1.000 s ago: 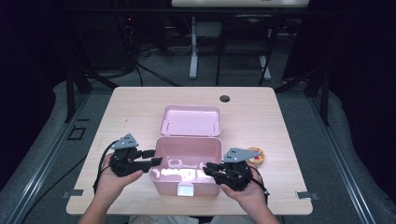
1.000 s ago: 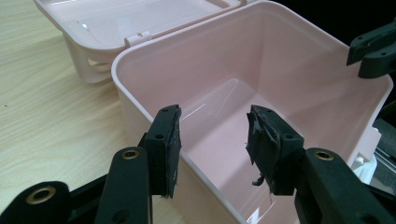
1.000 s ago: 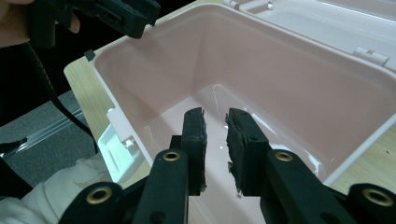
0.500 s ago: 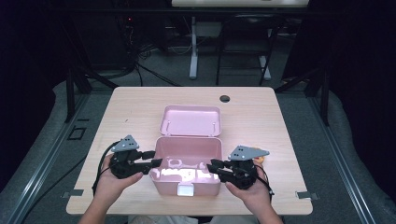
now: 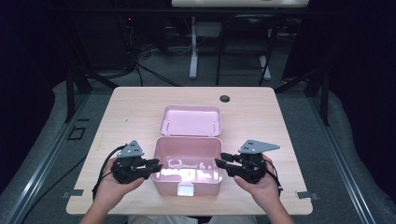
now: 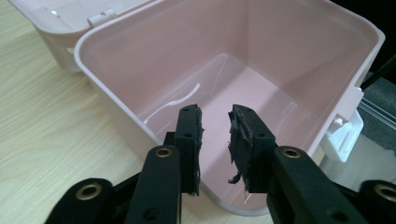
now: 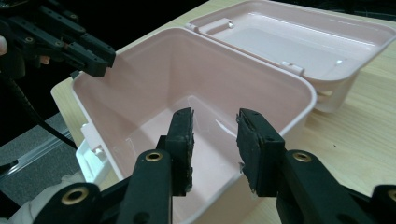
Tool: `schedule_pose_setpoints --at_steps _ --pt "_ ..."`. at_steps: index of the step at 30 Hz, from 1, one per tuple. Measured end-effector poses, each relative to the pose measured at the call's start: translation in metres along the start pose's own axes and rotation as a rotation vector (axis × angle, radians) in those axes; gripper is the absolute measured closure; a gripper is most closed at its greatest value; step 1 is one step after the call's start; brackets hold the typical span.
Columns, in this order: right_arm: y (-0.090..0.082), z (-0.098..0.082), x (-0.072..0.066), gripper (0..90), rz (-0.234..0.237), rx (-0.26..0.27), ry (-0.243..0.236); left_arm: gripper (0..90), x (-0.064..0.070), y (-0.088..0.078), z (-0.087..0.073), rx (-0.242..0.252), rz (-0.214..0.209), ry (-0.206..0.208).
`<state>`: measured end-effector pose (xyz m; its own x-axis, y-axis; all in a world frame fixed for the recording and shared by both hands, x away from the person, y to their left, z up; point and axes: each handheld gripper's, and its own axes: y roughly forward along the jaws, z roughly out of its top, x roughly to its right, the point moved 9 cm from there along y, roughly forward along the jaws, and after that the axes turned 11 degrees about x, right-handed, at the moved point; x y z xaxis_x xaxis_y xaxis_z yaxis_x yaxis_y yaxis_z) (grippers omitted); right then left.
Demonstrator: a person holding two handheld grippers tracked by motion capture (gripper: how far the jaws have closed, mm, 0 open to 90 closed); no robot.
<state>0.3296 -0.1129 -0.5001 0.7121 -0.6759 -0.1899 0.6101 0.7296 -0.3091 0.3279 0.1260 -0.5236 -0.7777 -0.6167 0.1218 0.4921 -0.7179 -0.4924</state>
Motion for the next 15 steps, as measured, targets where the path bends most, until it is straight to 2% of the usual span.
schedule_pose_setpoints --at_steps 6,10,14,15 --pt "-0.001 0.0 0.01 63.6 -0.018 -0.016 0.001 78.8 0.005 0.006 -0.005 -0.027 -0.017 0.009" --pt "-0.001 0.002 0.021 57.6 -0.054 -0.012 -0.013 80.8 0.008 0.009 -0.009 -0.037 -0.034 0.006" --pt "-0.001 0.002 0.026 55.5 -0.06 -0.013 -0.005 80.9 0.008 0.011 -0.011 -0.038 -0.042 0.0" --pt "-0.001 0.001 0.029 52.9 -0.065 -0.012 -0.021 80.9 0.009 0.012 -0.012 -0.039 -0.047 -0.004"
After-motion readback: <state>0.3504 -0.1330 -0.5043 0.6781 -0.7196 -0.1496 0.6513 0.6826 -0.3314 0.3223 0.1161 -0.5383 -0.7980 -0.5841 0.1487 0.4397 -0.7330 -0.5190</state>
